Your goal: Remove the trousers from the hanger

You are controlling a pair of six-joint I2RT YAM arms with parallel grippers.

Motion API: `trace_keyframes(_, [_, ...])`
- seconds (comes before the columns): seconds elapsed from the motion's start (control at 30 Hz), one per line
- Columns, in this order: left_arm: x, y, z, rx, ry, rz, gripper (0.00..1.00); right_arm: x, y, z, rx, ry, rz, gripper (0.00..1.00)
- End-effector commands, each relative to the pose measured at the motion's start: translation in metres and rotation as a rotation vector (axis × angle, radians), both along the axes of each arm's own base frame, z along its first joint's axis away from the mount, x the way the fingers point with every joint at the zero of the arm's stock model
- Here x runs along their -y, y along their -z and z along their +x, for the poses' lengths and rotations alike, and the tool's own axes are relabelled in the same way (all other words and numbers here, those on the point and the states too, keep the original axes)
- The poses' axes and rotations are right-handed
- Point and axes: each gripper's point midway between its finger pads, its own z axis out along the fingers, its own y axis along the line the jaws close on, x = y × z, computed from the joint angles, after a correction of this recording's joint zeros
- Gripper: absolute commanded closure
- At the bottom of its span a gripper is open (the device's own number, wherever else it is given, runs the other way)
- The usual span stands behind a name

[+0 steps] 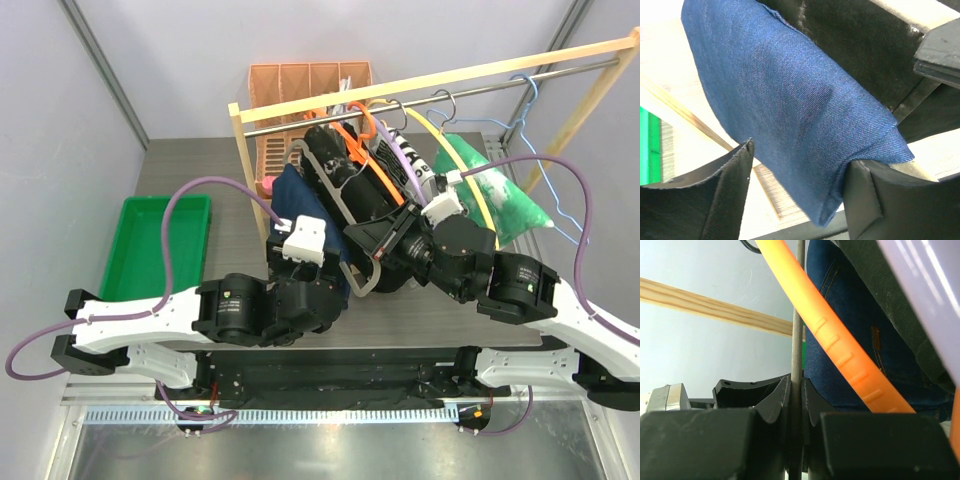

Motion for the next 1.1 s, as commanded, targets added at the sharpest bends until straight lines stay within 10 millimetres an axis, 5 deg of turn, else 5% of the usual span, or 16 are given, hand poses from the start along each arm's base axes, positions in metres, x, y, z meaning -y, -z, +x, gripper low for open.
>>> trace_keyframes(0.0, [-0.003,-0.014,0.007,0.041,-0.044,-0.042,0.31,-0.002,-0.031,-0.001,0.015,0.004,0.145,0.99])
trace_keyframes(0.43, [0.003,-0.021,0.018,0.081,-0.084,0.043,0.31,-0.005,-0.03,-0.002,0.006,0.002,0.151,0.99])
trace_keyframes(0.8, [0.005,-0.025,0.029,0.088,-0.068,0.008,0.73,-0.008,-0.02,-0.005,-0.01,-0.013,0.157,0.99])
trace_keyframes(0.93, [0.006,-0.035,0.027,0.082,-0.049,-0.031,1.0,-0.008,-0.017,-0.006,-0.015,-0.013,0.154,0.99])
trace_keyframes(1.07, [0.01,-0.044,0.021,0.056,0.015,-0.096,1.0,-0.005,-0.013,-0.006,-0.017,-0.009,0.147,0.99])
